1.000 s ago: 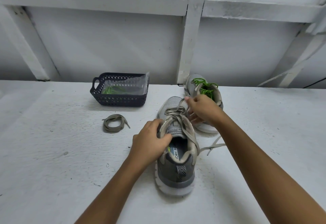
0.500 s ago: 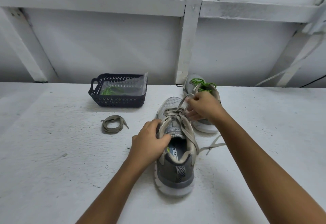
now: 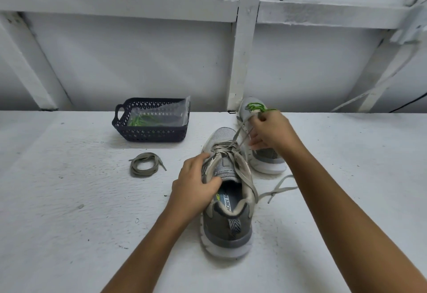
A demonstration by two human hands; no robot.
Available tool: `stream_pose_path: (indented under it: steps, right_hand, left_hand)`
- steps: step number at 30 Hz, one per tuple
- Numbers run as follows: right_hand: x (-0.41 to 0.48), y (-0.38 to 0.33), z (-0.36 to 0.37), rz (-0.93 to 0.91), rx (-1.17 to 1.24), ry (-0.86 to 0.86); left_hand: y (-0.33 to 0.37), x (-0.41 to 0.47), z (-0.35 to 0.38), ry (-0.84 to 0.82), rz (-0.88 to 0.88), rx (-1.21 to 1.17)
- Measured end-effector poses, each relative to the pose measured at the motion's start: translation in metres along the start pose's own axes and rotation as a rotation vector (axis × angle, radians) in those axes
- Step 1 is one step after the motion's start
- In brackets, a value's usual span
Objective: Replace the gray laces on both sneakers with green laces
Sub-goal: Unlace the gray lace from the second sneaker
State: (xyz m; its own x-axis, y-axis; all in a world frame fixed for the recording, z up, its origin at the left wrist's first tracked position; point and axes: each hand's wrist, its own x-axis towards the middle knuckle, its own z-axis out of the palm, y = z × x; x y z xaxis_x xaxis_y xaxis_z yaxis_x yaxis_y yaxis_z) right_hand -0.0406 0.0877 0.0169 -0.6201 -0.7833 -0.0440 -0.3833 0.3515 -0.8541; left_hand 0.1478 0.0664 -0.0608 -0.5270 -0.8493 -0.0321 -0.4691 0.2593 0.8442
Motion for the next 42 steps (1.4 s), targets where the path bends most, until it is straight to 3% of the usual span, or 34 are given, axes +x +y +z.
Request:
stream_pose_path:
  steps: [3,7,11,16,18,23,25,28,32,34,39,42]
  right_hand:
    - [-0.004,0.011,0.012,0.042,-0.211,-0.171]
    - [-0.009,0.017,0.023,-0.036,-0.322,-0.188]
    - [-0.004,0.015,0.019,0.014,-0.007,-0.161]
    - [0.006,0.003,0.001,-0.019,0.309,0.099]
    - [0.004,0.004,0.003,-0.023,0.256,0.088]
    - [-0.008,0.022,0.022,0.023,-0.097,-0.192]
    - [-0.006,0.026,0.026,-0.023,-0.138,-0.148]
    - [0.0,0.024,0.023,-0.002,0.064,-0.068]
    - [0.019,0.017,0.002,-0.058,0.223,0.225]
    - [0.021,0.015,-0.003,-0.077,0.251,0.261]
    - [0.002,0.022,0.016,0.041,0.037,-0.133]
    - [-0.004,0.026,0.025,-0.005,-0.109,-0.156]
  left_hand:
    - [-0.001,0.0,0.0,0.002,0.003,-0.014]
    - [-0.001,0.001,0.0,0.027,0.015,-0.01]
    - [0.0,0.0,0.0,0.048,0.02,0.012]
    - [0.0,0.0,0.0,0.051,0.032,0.022]
    - [0.0,0.0,0.0,0.045,0.023,0.018]
    - [0.001,-0.001,0.0,0.037,0.021,-0.005]
    - [0.001,-0.001,0.0,0.032,0.016,-0.045]
    - [0.0,-0.001,0.001,0.046,0.019,-0.068]
    - [-0.001,-0.001,0.002,0.056,0.031,-0.087]
    - [-0.001,-0.001,0.003,0.053,0.035,-0.094]
    - [-0.004,0.001,0.004,0.063,0.043,-0.095]
    - [-0.003,0.002,0.004,0.064,0.038,-0.095]
